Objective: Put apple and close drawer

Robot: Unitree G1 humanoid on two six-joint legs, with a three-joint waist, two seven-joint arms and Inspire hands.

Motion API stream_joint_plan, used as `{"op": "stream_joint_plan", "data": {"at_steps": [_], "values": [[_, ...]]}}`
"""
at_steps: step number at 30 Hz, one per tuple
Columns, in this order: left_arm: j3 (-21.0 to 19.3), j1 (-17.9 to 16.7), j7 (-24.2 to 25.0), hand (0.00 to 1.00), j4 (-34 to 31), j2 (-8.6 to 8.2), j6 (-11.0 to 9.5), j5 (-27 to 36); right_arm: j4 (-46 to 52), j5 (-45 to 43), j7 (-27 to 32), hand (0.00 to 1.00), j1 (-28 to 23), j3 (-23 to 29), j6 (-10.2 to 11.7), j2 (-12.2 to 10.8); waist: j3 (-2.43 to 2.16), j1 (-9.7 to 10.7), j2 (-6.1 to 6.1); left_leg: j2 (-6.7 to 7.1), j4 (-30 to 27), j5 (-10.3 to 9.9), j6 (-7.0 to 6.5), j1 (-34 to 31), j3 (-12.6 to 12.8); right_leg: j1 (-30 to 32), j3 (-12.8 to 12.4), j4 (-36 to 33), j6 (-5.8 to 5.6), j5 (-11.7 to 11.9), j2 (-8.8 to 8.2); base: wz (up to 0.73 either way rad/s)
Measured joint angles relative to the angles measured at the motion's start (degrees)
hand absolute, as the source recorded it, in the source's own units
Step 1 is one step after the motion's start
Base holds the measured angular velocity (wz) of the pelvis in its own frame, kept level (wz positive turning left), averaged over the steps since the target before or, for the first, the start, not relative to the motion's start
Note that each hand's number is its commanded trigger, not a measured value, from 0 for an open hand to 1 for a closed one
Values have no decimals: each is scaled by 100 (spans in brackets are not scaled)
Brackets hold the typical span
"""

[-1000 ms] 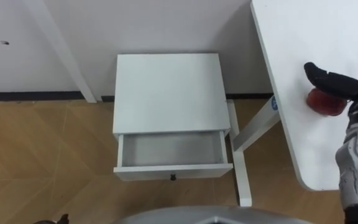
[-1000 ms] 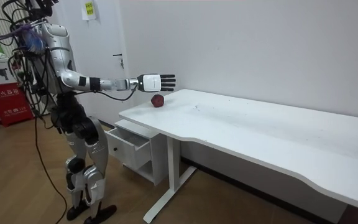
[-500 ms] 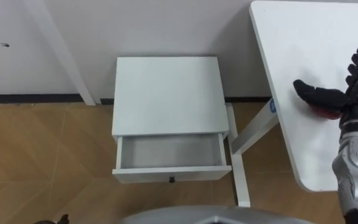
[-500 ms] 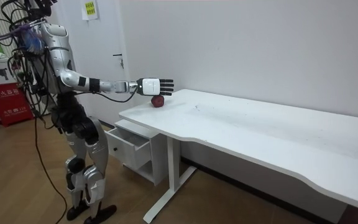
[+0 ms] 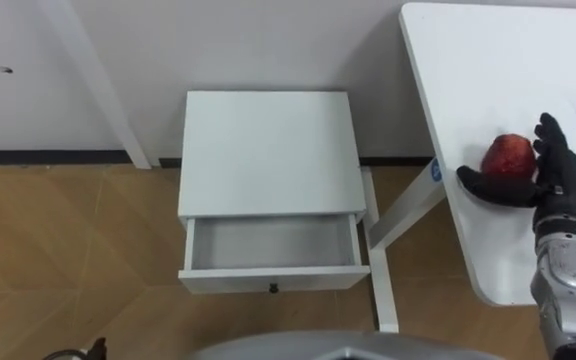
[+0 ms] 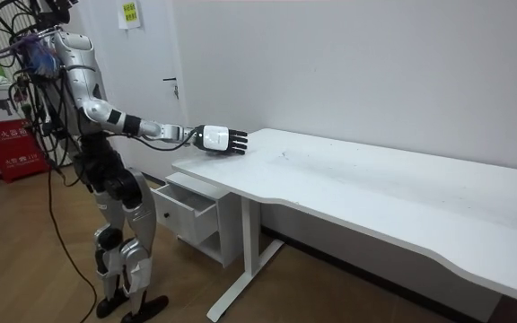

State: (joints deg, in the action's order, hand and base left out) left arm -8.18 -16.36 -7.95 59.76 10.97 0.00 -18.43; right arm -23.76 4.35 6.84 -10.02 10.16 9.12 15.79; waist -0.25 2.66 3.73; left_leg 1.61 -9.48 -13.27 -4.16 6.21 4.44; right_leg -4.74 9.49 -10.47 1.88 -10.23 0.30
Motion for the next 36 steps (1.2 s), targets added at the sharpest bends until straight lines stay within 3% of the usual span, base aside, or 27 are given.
{"op": "stream_joint_plan", "data": {"at_steps": [2, 7, 12, 28, 36], "values": [[0, 10, 0, 0, -1, 0, -2, 0, -6, -16, 0, 100, -25, 0, 24, 0, -12, 1, -1, 0, -10, 0, 0, 1, 3, -1, 1, 6, 0, 0, 0, 0], [0, 30, -1, 0, 0, 0, -1, 1, -26, -84, 83, 100, -23, 46, 37, 9, -22, 4, -6, -1, -14, 0, 0, 6, 7, -5, -4, 10, 0, 0, 1, 0], [-1, 9, -11, 0, 5, -1, 1, 1, -265, -148, 188, 100, -9, 235, 197, 14, -25, -2, -6, -2, -1, 0, 0, 81, 9, -98, -2, 42, -2, 3, 4, 0], [93, 161, -35, 0, 240, -5, 4, -10, -104, -790, 255, 100, -3, 192, 146, -30, -10, -55, -34, -9, 71, -1, 1, 92, -4, -84, -7, 80, -2, 20, 26, -1], [451, 358, -31, 0, 381, 2, 4, -146, 770, -1421, -40, 100, 11, -816, 18, -74, 8, -218, -129, -42, -10, -14, 24, 38, 13, -28, -112, 84, 25, 39, 71, -4]]}}
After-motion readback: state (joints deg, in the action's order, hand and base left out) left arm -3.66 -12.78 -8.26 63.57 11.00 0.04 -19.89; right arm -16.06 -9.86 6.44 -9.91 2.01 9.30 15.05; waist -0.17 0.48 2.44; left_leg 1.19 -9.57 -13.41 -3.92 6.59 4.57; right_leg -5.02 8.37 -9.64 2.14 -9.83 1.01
